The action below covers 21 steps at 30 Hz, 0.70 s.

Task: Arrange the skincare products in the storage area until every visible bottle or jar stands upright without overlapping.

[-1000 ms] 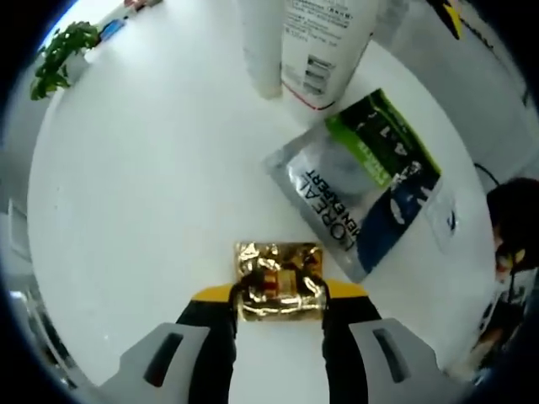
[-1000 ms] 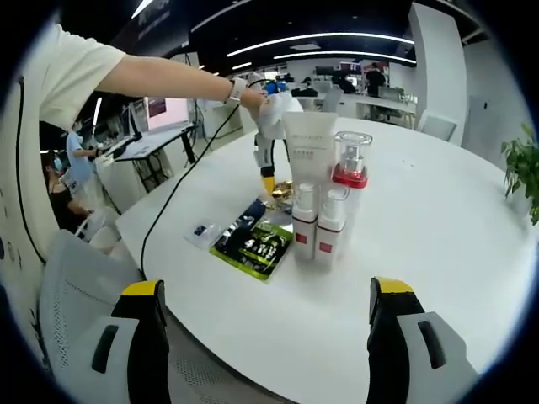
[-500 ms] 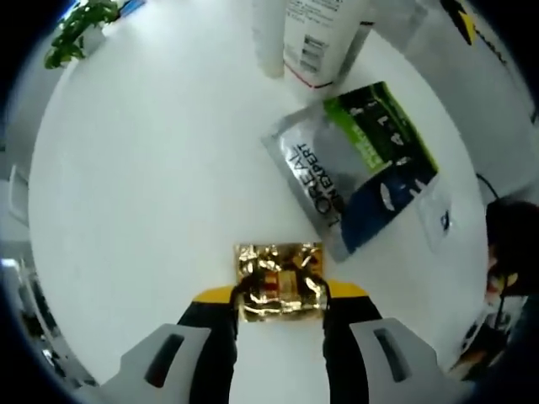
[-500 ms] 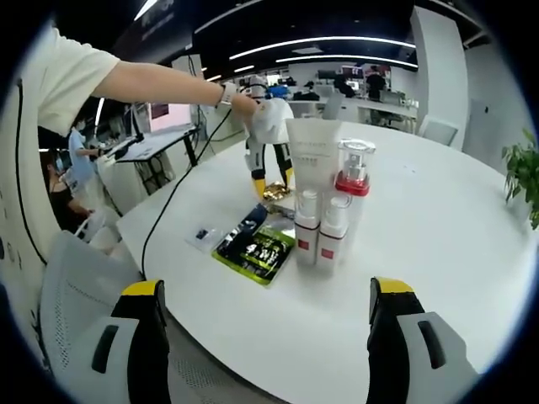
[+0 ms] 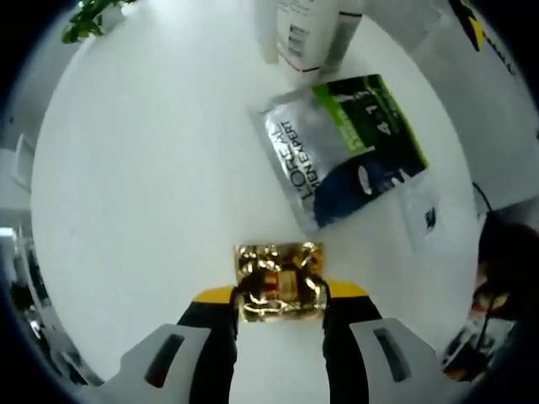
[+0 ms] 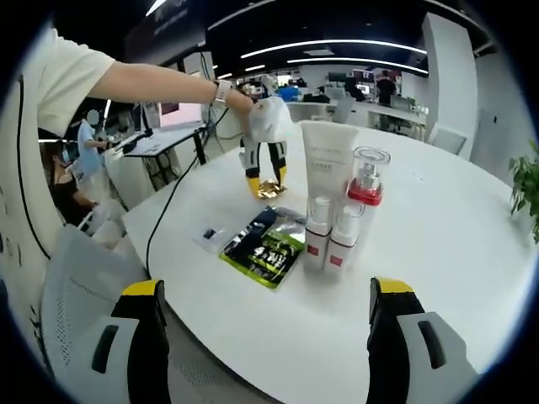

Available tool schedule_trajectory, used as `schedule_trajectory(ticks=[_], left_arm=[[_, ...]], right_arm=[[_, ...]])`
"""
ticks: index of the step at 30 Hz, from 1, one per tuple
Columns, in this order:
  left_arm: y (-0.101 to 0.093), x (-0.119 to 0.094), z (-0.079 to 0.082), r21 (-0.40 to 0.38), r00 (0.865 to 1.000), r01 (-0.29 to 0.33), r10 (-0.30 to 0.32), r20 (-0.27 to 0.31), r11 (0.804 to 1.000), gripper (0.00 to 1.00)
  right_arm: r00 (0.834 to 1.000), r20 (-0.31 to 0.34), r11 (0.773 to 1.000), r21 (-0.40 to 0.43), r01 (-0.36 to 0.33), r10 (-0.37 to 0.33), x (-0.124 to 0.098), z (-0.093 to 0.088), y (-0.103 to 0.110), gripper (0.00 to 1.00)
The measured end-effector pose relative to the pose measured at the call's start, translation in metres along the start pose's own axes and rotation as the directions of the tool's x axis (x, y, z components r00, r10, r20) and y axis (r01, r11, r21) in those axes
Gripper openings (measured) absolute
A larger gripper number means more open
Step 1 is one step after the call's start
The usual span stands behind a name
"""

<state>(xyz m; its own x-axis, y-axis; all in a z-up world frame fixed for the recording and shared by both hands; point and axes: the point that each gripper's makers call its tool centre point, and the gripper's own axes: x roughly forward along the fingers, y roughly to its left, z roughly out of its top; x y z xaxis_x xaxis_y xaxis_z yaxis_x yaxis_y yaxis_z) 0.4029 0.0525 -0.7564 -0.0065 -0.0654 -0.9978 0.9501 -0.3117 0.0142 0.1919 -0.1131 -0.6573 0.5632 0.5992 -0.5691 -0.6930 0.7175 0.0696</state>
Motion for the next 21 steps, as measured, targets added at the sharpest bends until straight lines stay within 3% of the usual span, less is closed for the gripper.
schedule_trajectory(ticks=[9,21], left_arm=[[-0.022,-0.002,-0.004,-0.039,1.000,0.007,-0.008,-0.013,0.999,0.38],[-0.043,0.003,-0.003,-0.138,1.000,0.016,-0.015,0.011,0.990,0.38]], right_arm=[[1.000,-0.002,1.000,-0.014,-0.002,0.002,-0.001,-0.001,0.001,1.00],[1.000,-0.012,0.999,-0.045,-0.004,0.004,-0.004,0.000,0.004,1.00]])
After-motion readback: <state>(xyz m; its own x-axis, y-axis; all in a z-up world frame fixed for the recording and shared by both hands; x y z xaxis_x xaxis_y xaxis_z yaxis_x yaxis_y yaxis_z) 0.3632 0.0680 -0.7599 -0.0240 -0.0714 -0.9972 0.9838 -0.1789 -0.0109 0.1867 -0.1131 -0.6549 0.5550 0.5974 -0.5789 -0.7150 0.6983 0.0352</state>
